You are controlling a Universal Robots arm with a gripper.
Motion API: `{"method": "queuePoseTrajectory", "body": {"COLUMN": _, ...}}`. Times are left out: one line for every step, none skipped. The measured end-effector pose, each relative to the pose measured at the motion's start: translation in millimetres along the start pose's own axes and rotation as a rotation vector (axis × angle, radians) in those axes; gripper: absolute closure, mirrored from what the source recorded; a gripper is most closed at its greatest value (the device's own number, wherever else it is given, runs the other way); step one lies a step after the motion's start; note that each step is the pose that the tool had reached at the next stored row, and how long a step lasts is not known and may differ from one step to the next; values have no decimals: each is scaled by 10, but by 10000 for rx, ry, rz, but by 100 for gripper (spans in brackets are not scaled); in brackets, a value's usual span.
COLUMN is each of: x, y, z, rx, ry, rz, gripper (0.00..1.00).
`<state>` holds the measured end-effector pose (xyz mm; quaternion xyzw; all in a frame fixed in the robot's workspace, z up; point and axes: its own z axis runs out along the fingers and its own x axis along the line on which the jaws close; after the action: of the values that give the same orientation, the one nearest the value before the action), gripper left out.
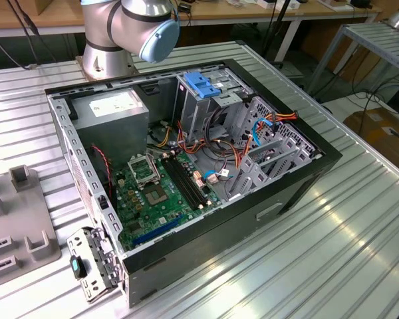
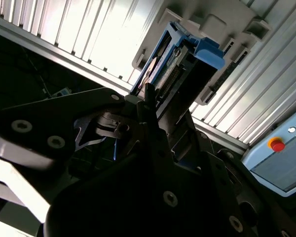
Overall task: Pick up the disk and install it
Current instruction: 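Pick up the disk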
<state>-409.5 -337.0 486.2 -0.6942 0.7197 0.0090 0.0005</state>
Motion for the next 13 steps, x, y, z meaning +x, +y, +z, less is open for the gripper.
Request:
{"method": "queuePoseTrajectory", "body": {"x": 0, "y": -12, "z": 0, "rx": 1, "ry": 0, "rz": -1, "gripper": 65}}
{"method": "queuePoseTrajectory", "body": {"x": 0, "y": -25, "z": 0, "rx": 1, "ry": 0, "rz": -2, "gripper": 65}}
{"method": "queuePoseTrajectory", "body": {"x": -1, "y": -36, "z": 0, "rx": 1, "ry": 0, "rz": -1, "gripper": 65}}
{"method": "queuePoseTrajectory", "body": {"x": -2, "y": -58, "z": 0, "rx": 1, "ry": 0, "rz": -1, "gripper": 65}}
{"method": "queuePoseTrajectory", "body": {"x": -3, "y": -74, "z": 0, "rx": 1, "ry": 0, "rz": -1, "gripper": 65}}
{"method": "queuePoseTrajectory", "body": {"x": -3, "y": -89, "z": -1, "rx": 1, "ry": 0, "rz": -1, "gripper": 65}}
{"method": "queuePoseTrajectory", "body": {"x": -4, "y": -108, "z": -1, "rx": 1, "ry": 0, "rz": -1, "gripper": 65}}
{"method": "queuePoseTrajectory", "body": {"x": -5, "y": -123, "z": -1, "rx": 0, "ry": 0, "rz": -1, "gripper": 65}}
{"method": "queuePoseTrajectory", "body": {"x": -6, "y": -149, "z": -1, "rx": 1, "ry": 0, "rz": -1, "gripper": 65}}
{"method": "queuePoseTrajectory", "body": {"x": -7, "y": -179, "z": -1, "rx": 1, "ry": -1, "rz": -1, "gripper": 65}}
{"method": "queuePoseTrajectory", "body": {"x": -9, "y": -203, "z": -2, "rx": 1, "ry": 0, "rz": -1, "gripper": 65}}
{"method": "queuePoseTrajectory", "body": {"x": -10, "y": -225, "z": -2, "rx": 1, "ry": 0, "rz": -1, "gripper": 65}}
{"method": "queuePoseTrajectory", "body": {"x": -10, "y": -240, "z": -2, "rx": 1, "ry": -1, "rz": -1, "gripper": 65}}
